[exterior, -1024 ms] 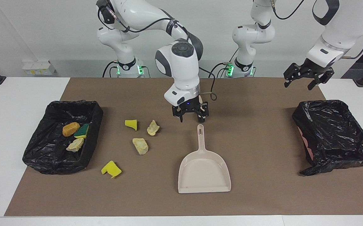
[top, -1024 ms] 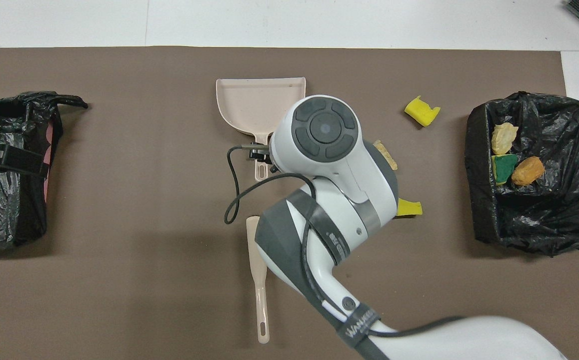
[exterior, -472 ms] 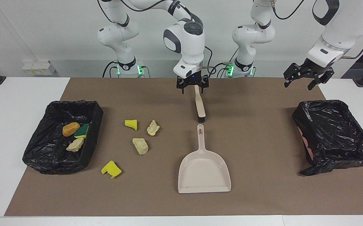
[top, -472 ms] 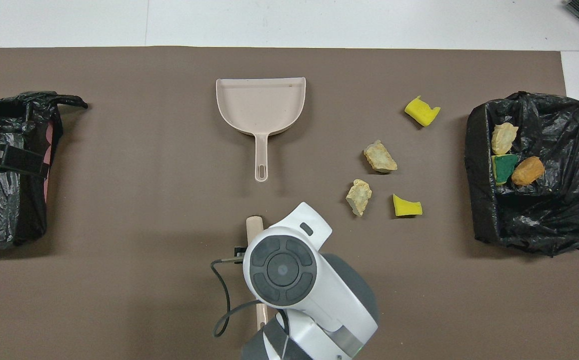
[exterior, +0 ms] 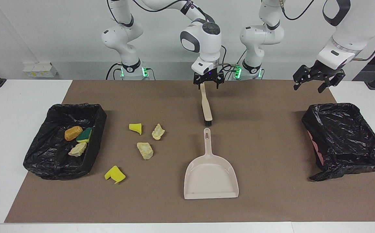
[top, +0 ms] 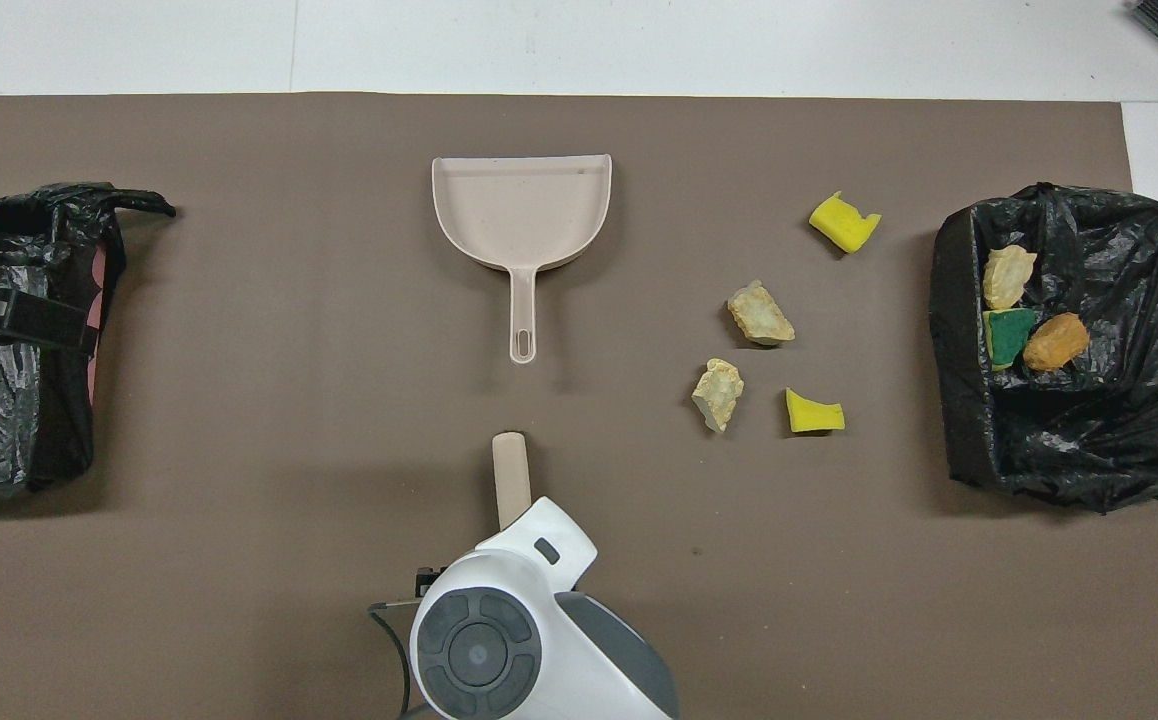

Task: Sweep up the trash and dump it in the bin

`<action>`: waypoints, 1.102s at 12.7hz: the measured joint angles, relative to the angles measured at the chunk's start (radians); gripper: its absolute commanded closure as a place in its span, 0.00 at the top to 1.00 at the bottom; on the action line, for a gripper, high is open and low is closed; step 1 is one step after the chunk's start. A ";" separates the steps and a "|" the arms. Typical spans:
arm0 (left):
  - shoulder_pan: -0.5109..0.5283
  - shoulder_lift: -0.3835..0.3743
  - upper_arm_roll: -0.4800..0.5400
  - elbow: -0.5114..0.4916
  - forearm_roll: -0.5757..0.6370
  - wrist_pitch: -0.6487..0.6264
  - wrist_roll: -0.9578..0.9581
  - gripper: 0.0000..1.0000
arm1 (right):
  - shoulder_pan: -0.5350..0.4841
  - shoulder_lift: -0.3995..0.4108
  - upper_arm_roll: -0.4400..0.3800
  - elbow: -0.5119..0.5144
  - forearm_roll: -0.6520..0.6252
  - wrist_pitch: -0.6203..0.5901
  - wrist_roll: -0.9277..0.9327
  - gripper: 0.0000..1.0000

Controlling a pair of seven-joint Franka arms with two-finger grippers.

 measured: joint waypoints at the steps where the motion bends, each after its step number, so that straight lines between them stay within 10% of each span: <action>1: 0.000 0.000 0.000 0.000 0.000 0.000 0.000 1.00 | 0.003 0.016 0.000 -0.003 0.000 0.011 0.001 1.00; 14: 0.000 0.000 -0.001 0.000 0.000 0.000 0.000 1.00 | 0.035 0.023 -0.002 -0.116 -0.001 0.063 0.001 0.79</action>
